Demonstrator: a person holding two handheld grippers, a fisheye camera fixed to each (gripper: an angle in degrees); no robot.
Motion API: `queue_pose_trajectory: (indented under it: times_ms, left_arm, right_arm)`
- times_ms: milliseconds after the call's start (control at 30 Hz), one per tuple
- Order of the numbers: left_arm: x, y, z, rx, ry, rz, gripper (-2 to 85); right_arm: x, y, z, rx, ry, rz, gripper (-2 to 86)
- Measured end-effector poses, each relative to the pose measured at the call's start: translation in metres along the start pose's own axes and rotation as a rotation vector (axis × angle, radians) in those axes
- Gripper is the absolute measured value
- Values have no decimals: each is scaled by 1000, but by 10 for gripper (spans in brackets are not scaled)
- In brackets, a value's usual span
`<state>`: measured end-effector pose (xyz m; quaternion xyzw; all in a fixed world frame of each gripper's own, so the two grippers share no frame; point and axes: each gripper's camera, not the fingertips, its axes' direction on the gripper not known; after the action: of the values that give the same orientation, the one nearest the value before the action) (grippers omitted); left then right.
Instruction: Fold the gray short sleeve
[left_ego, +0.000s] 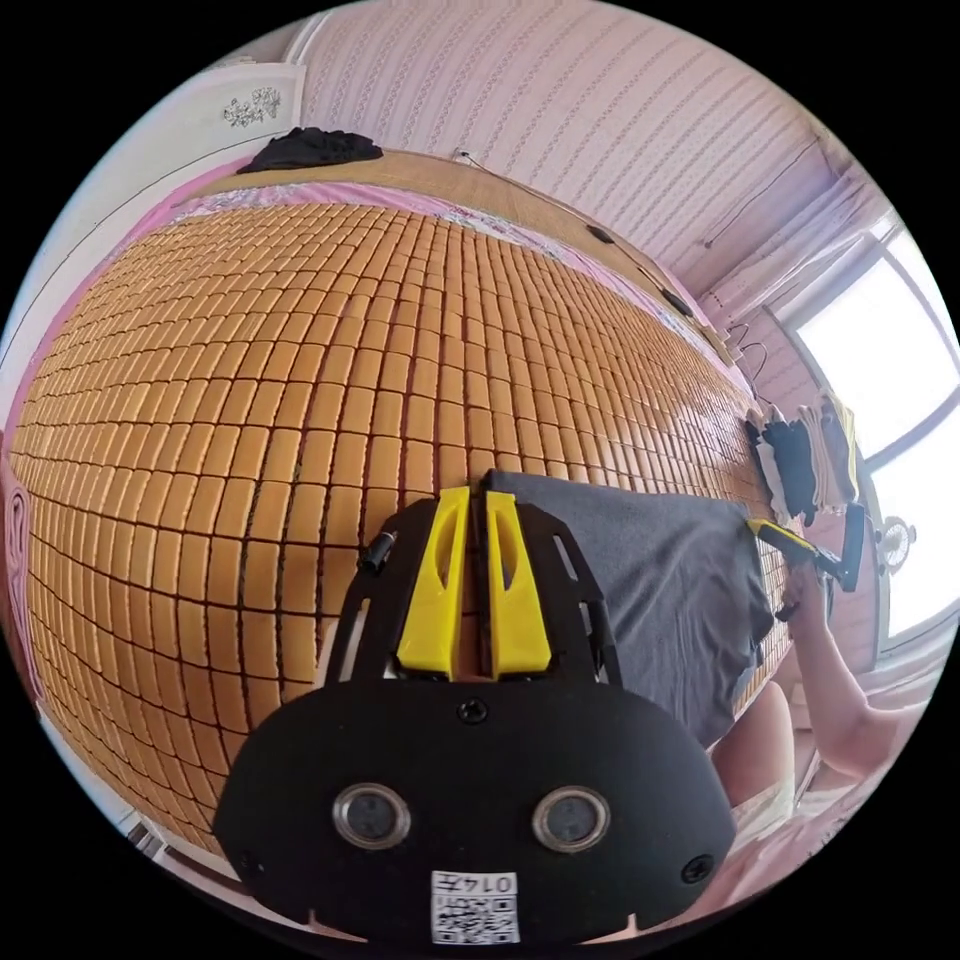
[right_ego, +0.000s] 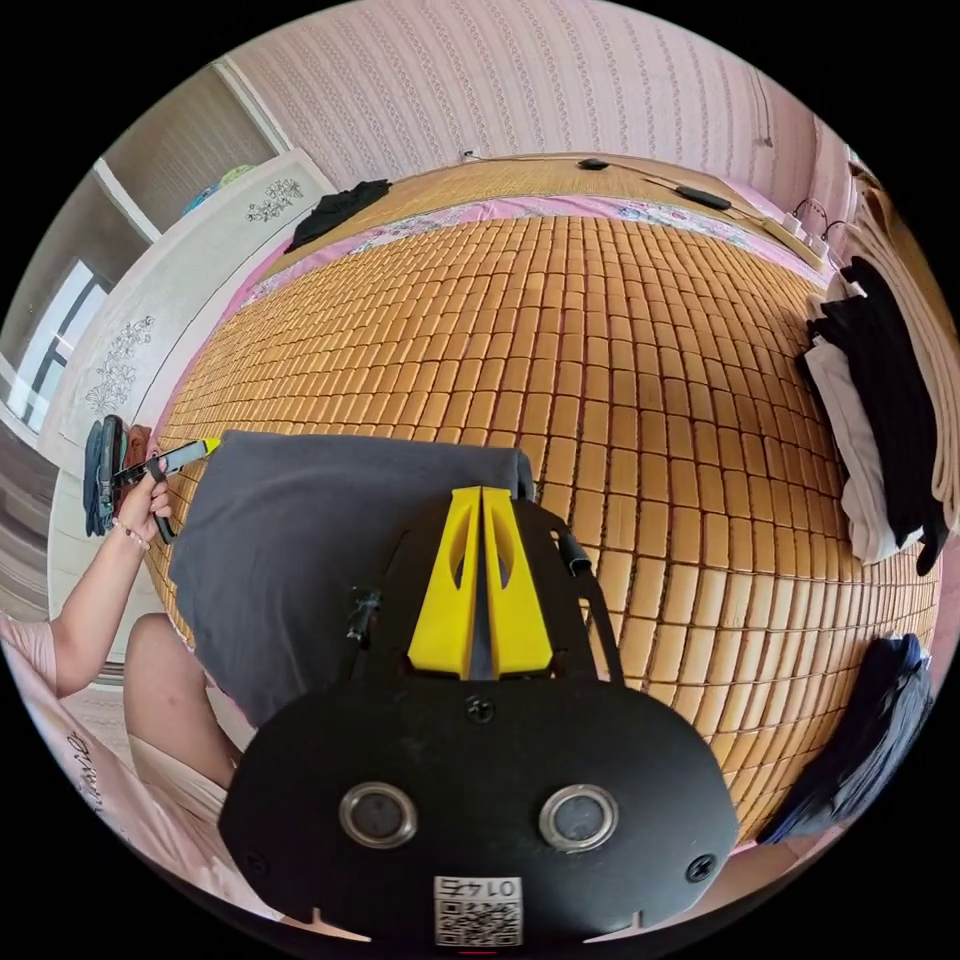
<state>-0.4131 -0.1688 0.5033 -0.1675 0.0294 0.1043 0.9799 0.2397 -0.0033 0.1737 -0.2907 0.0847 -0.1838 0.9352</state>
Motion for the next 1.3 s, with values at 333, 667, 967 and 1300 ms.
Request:
queue_pose_trajectory:
  times_ms: [333, 667, 967, 1300]
  left_arm:
    - [165, 108, 12, -168, 251, 510, -7]
    - [212, 157, 45, -304, 238, 579, -9]
    - [231, 174, 33, -192, 329, 613, 28]
    - [310, 192, 55, -116, 356, 812, 123]
  right_arm:
    - [-146, -54, 44, -247, -97, -530, -4]
    - [-185, -111, 103, -448, 99, -689, -6]
    - [-124, -89, 64, -316, 20, -540, -5]
    - [57, 120, -17, -307, -37, 45, 105]
